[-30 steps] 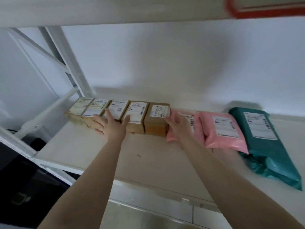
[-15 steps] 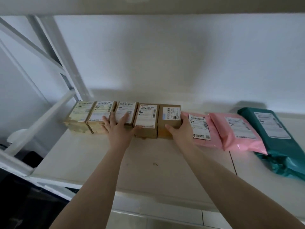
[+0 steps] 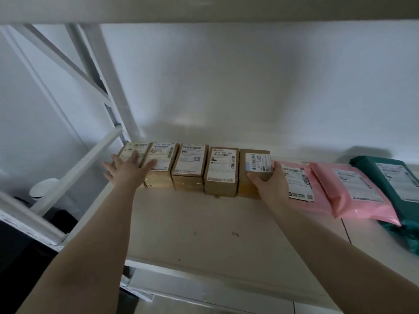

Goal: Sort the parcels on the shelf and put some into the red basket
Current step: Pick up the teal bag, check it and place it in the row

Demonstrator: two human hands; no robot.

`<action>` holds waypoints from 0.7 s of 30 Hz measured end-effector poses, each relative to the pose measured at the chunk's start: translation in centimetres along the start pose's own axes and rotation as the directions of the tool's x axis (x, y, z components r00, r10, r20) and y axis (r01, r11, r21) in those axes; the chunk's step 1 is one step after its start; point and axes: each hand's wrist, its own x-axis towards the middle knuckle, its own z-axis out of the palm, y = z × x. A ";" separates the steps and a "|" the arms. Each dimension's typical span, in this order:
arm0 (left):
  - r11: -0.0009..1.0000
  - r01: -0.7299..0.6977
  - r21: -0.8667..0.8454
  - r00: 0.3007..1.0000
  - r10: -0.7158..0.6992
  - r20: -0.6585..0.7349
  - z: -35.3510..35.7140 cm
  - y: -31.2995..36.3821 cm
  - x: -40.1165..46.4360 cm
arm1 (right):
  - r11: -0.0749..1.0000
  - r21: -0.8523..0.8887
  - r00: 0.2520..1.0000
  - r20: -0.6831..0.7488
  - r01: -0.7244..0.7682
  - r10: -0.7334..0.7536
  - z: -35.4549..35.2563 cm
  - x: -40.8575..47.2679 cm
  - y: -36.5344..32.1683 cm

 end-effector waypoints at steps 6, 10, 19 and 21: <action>0.997 -0.071 0.036 0.997 0.072 -0.017 0.9 -0.6 1.2 | 0.999 -0.032 0.999 -0.021 -0.027 0.027 -0.3 0.3 0.2; 0.997 -0.074 0.028 0.997 0.075 -0.021 1.1 0.1 0.1 | 0.998 -0.033 0.999 -0.024 -0.045 0.044 -0.6 0.3 0.5; 0.997 -0.080 -0.012 0.997 0.080 -0.001 0.9 1.7 -2.5 | 0.999 -0.026 0.999 -0.046 -0.021 0.020 -0.9 0.7 1.3; 0.996 -0.087 -0.003 0.996 0.087 0.003 0.9 1.8 -2.5 | 0.999 -0.035 0.998 -0.050 -0.033 0.031 -0.9 0.7 1.3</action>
